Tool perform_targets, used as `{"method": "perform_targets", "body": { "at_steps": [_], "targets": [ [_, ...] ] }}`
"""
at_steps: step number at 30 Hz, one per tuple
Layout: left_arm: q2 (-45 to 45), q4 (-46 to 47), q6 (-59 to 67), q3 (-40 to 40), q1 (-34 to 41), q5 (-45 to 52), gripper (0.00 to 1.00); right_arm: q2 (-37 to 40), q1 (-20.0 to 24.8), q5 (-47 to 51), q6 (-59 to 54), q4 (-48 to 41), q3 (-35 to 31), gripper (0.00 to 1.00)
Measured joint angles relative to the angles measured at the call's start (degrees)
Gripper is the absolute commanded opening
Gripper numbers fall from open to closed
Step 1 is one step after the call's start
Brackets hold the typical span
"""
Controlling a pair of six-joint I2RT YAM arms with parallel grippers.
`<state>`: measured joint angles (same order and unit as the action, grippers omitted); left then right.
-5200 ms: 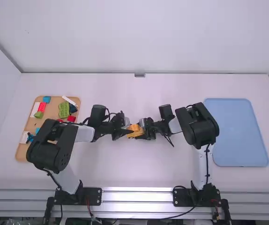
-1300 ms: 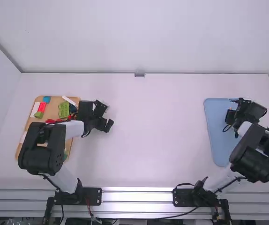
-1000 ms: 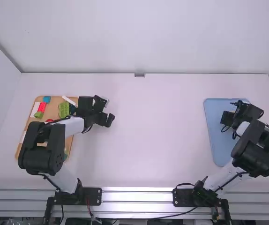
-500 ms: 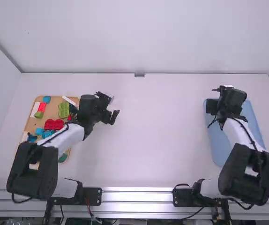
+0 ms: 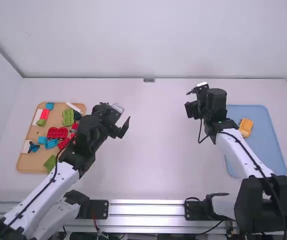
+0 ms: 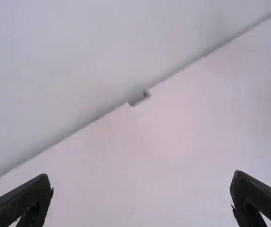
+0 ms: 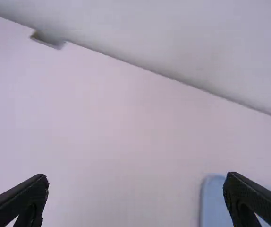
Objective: Assemble lego blocks to make yellow taxi
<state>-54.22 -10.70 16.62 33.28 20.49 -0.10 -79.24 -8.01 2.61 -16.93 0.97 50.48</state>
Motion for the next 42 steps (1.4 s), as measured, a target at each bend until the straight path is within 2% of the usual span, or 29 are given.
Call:
{"method": "perform_targets", "body": {
  "at_steps": [2,4,13,16,25,33,42],
  "targets": [
    [3.37,1.70,-0.11,-0.66,-0.09,-0.17,0.97,0.94,-2.34,0.85,0.07,-0.37,0.00,0.96],
    [4.98,2.67,-0.33,-1.16,-0.57,0.00,0.95,1.79,-2.43,0.79,0.39,-0.74,-0.31,0.95],
    [10.82,9.88,-4.83,-8.28,-7.02,0.00,0.82,7.91,4.22,-1.42,5.01,-1.07,-6.36,0.83],
    [14.60,10.62,-7.98,-11.96,-10.67,0.02,0.75,10.95,7.02,-2.16,7.72,-1.09,-9.31,0.78],
    [25.77,10.69,-14.93,-22.51,-20.15,-0.13,0.56,20.76,8.13,-2.49,14.84,-1.11,-18.69,0.61],
    [36.17,10.88,-16.13,-32.74,-20.33,0.02,0.37,30.99,8.13,-2.56,16.50,-1.03,-28.85,0.42],
    [46.12,10.36,-16.26,-32.81,-20.33,0.00,0.21,42.97,8.13,-2.54,16.70,-1.14,-40.65,0.22]
  ]
}}
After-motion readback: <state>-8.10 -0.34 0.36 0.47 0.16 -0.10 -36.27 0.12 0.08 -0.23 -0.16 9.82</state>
